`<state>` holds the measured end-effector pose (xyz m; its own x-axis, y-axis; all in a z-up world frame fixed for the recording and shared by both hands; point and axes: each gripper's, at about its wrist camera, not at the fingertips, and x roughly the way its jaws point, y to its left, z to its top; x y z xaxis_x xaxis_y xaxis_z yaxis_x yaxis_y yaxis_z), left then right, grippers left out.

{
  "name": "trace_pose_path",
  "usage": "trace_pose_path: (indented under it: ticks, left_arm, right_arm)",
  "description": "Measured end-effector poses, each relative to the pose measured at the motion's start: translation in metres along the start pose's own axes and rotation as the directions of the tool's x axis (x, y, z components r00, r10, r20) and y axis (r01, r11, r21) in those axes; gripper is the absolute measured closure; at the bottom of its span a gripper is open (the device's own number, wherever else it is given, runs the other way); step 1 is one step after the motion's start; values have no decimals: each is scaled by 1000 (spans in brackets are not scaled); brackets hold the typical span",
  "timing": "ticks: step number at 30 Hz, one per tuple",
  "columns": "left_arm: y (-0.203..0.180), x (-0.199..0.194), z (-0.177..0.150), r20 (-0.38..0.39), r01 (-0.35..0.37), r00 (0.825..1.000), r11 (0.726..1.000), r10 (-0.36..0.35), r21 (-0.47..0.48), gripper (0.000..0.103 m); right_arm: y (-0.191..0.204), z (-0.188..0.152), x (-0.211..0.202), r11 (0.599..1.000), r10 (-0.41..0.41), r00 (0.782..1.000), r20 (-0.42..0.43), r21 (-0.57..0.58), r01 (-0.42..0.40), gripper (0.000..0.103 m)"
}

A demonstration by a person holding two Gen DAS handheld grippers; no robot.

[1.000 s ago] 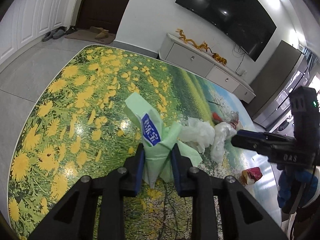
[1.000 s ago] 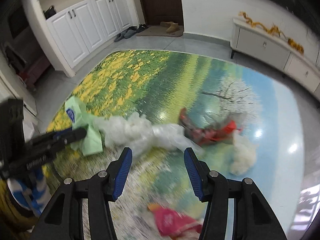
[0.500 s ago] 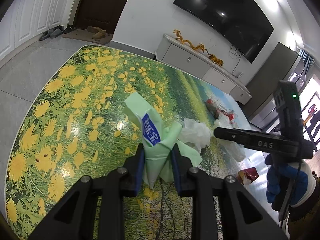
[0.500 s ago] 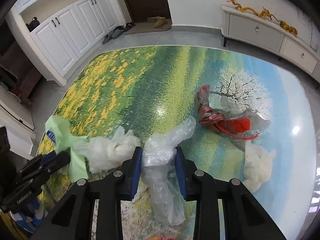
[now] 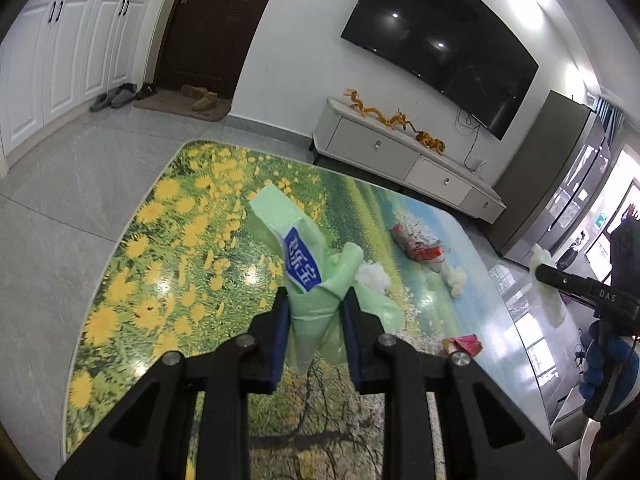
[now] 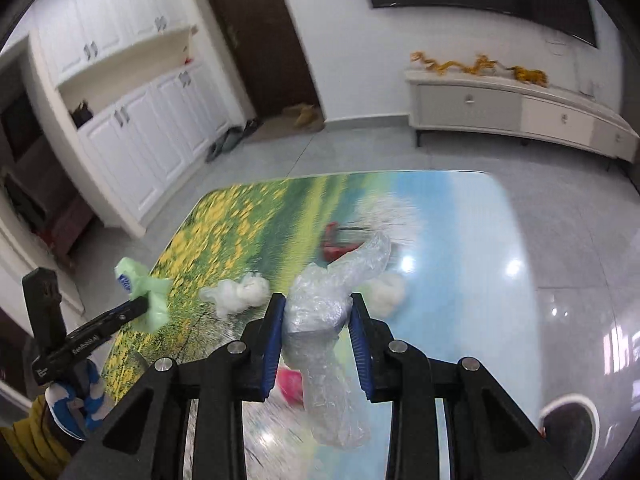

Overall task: Collect trash
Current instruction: 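Carry the green bag and clear plastic over the bin and release both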

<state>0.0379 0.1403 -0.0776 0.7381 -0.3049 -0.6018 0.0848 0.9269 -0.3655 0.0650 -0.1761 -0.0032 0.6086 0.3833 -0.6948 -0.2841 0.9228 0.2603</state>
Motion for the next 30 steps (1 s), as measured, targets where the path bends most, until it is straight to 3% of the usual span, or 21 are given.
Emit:
trace_pose_path:
  ticks: [8, 12, 15, 18, 21, 27, 30]
  left_arm:
    - [-64, -36, -4, 6, 60, 998, 994, -61, 89, 80]
    - [-121, -33, -11, -53, 143, 989, 978, -136, 153, 80]
    - [-175, -18, -21, -129, 216, 973, 951, -191, 220, 80]
    - [-241, 6, -35, -227, 284, 949, 909, -220, 306, 80]
    - [-312, 33, -55, -325, 364, 913, 851, -246, 379, 80]
    - [-437, 95, -102, -471, 471, 849, 747, -239, 470, 80]
    - [-478, 121, -126, -522, 498, 824, 719, -220, 484, 79]
  right_arm:
    - [-70, -43, -84, 991, -75, 991, 108, 117, 62, 73]
    - [-107, -72, -119, 979, -135, 981, 141, 172, 110, 73]
    - [-141, -103, -144, 958, -214, 965, 154, 224, 177, 73]
    - [-178, -140, -161, 931, -255, 955, 154, 305, 200, 73]
    - [-217, -174, -168, 888, -306, 944, 126, 394, 236, 73]
    - [-283, -222, -175, 823, -313, 946, 83, 521, 227, 73]
    - [-300, -231, -169, 806, -303, 951, 62, 548, 221, 73]
